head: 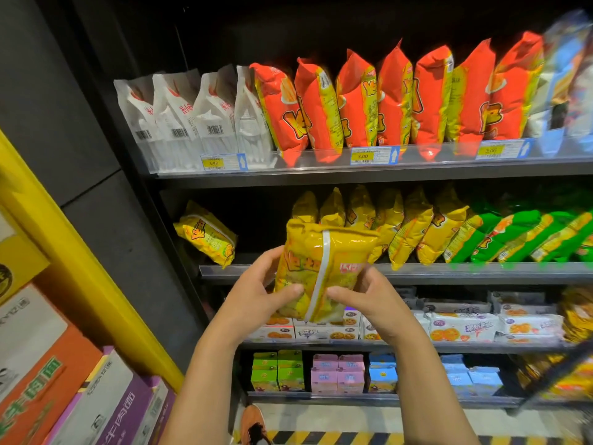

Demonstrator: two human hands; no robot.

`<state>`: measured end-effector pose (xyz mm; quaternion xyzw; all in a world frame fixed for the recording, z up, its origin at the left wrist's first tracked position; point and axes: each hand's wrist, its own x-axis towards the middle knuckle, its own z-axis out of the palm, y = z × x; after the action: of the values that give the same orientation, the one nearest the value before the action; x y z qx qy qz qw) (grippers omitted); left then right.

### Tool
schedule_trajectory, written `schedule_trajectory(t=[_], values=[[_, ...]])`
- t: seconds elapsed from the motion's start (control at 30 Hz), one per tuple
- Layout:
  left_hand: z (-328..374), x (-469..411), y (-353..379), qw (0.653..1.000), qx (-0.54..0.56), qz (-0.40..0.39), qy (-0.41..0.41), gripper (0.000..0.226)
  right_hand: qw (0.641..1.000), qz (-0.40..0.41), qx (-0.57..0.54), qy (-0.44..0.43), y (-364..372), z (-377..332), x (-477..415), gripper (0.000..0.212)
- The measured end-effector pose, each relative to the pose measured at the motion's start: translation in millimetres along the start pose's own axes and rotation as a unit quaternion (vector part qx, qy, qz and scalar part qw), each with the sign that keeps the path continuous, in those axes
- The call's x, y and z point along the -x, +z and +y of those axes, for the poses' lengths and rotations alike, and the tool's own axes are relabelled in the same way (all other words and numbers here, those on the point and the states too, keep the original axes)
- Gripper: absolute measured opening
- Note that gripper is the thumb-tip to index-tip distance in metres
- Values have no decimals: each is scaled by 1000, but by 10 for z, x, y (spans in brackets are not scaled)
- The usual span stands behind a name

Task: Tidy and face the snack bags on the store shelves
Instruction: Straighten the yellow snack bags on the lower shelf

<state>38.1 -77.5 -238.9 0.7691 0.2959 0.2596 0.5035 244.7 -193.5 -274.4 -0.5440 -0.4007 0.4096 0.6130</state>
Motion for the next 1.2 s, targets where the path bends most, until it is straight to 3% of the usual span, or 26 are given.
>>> schedule_trajectory(t=[0.23, 0.3, 0.4, 0.53, 0.6, 0.67, 0.7, 0.8, 0.87, 1.0, 1.1, 1.2], values=[[141, -33, 86, 959, 192, -42, -203, 54, 977, -17, -122, 172, 103, -81, 7, 50], [190, -31, 126, 945, 221, -52, -233, 45, 979, -7, -77, 189, 130, -103, -28, 44], [216, -22, 160, 938, 234, -38, -253, 47, 981, -1, -37, 188, 110, -83, -87, 55], [178, -38, 132, 942, 225, -29, -248, 44, 973, 20, -105, 202, 172, -75, -93, 37], [130, -42, 107, 951, 199, -21, -235, 54, 960, 25, -173, 218, 241, -91, -42, 40], [75, -56, 99, 964, 148, 22, -219, 68, 952, 41, -215, 213, 291, -51, -18, 44], [74, -55, 102, 973, 109, 61, -196, 65, 955, 58, -215, 194, 312, -32, -23, 42], [159, -18, 155, 986, -5, 134, -103, 47, 972, 90, -173, 129, 353, 13, -51, 42], [229, -14, 225, 992, 5, 109, -68, 45, 979, 104, -148, 98, 402, 20, -63, 47], [272, -15, 363, 997, 36, 27, -70, 53, 989, 98, -97, 54, 490, -28, -75, 50], [274, -49, 365, 995, 49, 39, -74, 43, 991, 112, -66, 37, 484, -84, -73, 56], [224, -51, 324, 988, 86, 89, -88, 66, 992, 110, -51, 21, 430, -116, -74, 63]])
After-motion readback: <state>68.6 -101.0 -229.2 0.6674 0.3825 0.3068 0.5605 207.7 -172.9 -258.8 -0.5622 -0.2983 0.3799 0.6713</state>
